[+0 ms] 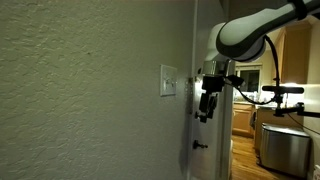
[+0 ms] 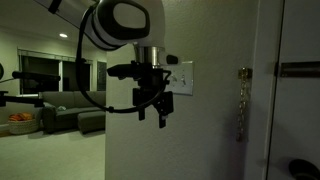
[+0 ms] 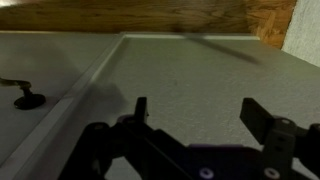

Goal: Turn off the right light switch

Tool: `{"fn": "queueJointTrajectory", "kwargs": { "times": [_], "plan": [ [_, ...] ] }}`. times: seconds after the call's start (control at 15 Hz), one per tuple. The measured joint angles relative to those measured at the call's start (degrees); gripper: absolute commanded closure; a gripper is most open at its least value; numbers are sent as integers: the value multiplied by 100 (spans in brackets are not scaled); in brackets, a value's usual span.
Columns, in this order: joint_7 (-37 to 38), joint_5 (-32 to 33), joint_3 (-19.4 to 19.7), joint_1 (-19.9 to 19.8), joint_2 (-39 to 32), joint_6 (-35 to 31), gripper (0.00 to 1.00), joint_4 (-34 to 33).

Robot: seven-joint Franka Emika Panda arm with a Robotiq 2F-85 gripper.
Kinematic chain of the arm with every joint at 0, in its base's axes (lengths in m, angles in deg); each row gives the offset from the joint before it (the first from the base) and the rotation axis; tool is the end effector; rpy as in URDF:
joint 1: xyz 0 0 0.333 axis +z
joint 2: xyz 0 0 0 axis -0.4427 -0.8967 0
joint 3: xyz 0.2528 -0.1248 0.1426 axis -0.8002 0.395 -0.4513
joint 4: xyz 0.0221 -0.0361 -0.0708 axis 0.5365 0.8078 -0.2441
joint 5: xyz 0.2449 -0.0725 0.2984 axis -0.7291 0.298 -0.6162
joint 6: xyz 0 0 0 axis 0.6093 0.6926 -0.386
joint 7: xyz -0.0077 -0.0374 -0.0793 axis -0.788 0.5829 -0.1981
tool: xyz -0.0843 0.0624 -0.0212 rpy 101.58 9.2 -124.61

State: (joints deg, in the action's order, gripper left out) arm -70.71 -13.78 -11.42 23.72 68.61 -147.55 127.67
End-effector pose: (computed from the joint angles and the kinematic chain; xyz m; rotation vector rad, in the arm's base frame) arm 0.5381 -0.0649 0.5033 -3.1077 -0.1424 -0.2138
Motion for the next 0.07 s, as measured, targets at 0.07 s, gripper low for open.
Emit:
{"fn": "queueJointTrajectory", "kwargs": {
  "times": [0.07],
  "plan": [
    [14,20,5,-3,2,0,0,61]
  ]
}}
